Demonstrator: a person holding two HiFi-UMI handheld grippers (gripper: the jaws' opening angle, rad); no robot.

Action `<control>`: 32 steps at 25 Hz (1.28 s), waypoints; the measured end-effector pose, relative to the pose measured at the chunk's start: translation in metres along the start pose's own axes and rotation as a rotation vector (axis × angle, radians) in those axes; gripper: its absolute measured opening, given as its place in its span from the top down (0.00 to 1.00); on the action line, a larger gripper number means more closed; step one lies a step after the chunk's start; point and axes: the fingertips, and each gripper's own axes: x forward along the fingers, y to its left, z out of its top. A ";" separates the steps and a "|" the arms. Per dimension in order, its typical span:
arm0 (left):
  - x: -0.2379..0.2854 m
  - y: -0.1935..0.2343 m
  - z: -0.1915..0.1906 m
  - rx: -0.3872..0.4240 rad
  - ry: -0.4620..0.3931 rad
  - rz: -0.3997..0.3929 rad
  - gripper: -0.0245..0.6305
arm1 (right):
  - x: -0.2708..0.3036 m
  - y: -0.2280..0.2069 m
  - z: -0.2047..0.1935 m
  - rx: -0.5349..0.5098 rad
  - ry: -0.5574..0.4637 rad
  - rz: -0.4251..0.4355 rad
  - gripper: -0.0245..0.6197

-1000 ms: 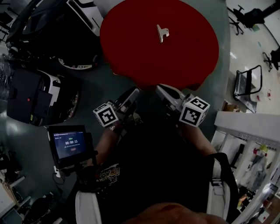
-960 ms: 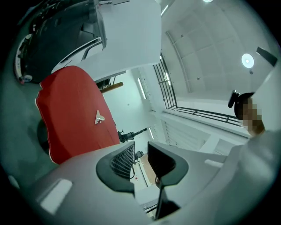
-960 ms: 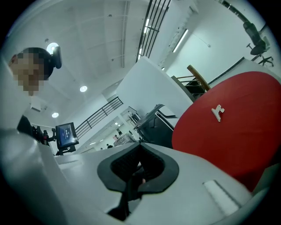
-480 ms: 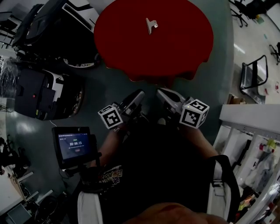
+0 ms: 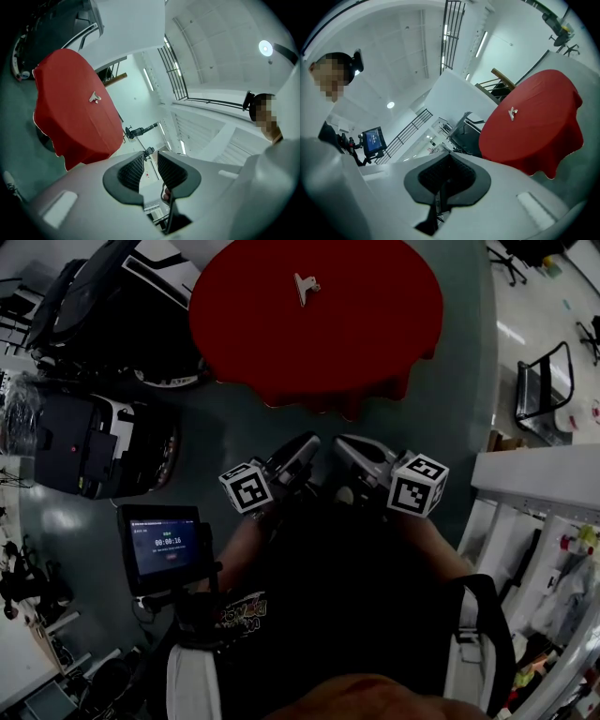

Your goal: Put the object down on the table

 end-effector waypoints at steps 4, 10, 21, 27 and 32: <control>0.004 -0.003 -0.006 -0.002 0.040 -0.002 0.82 | -0.006 0.003 0.004 -0.002 -0.024 -0.008 0.96; 0.000 0.000 0.002 0.021 0.011 0.016 0.82 | -0.005 0.001 0.009 0.005 -0.033 0.002 0.96; -0.006 -0.007 0.005 0.033 0.003 0.031 0.82 | 0.001 0.008 0.004 -0.001 0.000 0.029 0.96; -0.001 -0.005 0.006 0.044 0.012 0.028 0.82 | 0.003 0.002 0.004 -0.007 0.004 0.028 0.96; -0.002 -0.010 0.002 0.050 0.019 0.005 0.81 | -0.002 0.004 0.002 0.004 -0.006 0.017 0.96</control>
